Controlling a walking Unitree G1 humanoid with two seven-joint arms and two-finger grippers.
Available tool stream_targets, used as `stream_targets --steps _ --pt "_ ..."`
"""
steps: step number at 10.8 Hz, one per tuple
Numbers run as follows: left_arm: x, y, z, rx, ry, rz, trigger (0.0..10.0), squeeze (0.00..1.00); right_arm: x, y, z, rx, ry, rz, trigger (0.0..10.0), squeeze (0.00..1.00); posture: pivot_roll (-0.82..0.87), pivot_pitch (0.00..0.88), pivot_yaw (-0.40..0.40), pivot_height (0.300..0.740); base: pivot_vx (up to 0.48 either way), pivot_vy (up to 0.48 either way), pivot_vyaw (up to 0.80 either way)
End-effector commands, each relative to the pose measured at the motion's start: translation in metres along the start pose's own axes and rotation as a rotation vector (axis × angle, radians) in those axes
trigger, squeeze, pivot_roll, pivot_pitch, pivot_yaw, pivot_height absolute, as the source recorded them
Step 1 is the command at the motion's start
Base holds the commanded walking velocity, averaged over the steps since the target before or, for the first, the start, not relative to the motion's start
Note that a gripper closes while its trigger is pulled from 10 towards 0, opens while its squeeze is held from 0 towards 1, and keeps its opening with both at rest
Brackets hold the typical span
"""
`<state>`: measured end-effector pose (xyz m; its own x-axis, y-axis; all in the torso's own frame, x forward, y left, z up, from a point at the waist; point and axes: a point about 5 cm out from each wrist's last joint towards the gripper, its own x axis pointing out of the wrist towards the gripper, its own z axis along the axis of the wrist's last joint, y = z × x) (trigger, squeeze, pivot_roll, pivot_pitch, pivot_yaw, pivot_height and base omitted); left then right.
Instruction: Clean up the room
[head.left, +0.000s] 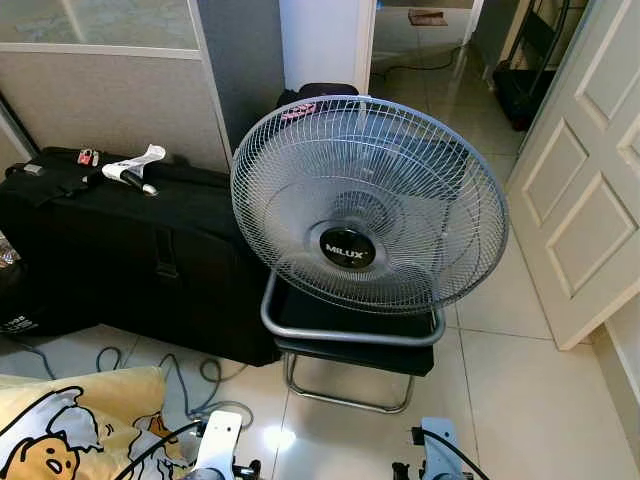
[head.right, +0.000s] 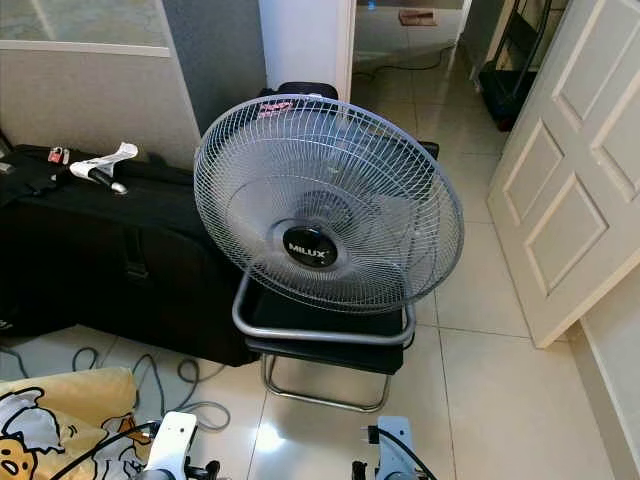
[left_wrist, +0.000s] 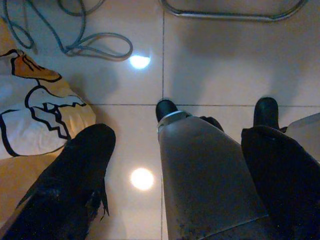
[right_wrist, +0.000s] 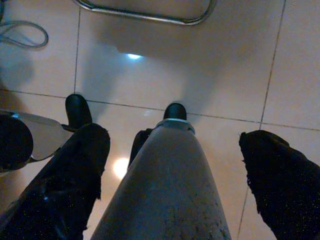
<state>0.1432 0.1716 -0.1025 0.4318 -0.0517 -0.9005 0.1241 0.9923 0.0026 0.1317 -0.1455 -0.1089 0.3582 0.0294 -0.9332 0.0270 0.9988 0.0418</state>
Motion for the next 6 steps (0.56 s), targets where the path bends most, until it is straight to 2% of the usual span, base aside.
stream_targets --steps 1,2,3,6 --pt "0.004 -0.003 0.034 0.009 0.141 0.032 10.0 0.00 -0.003 -0.041 0.021 0.101 0.086 -0.088 10.0 0.00 -0.10 0.000 0.051 0.740 0.000 0.000 0.00" --pt "0.003 0.001 0.034 0.032 0.146 0.051 10.0 0.00 -0.003 -0.033 0.018 0.044 0.108 -0.076 10.0 0.00 -0.08 0.000 0.050 0.740 0.000 0.000 0.00" --pt "0.003 0.001 0.031 0.034 0.154 0.047 10.0 0.00 -0.002 -0.027 0.015 0.025 0.110 -0.058 10.0 0.00 -0.08 0.000 0.061 0.740 0.000 0.000 0.00" --pt "0.002 0.007 0.027 0.032 0.166 0.061 10.0 0.00 -0.002 -0.029 0.012 0.017 0.107 -0.066 10.0 0.00 -0.12 0.000 0.101 0.740 0.000 0.000 0.00"
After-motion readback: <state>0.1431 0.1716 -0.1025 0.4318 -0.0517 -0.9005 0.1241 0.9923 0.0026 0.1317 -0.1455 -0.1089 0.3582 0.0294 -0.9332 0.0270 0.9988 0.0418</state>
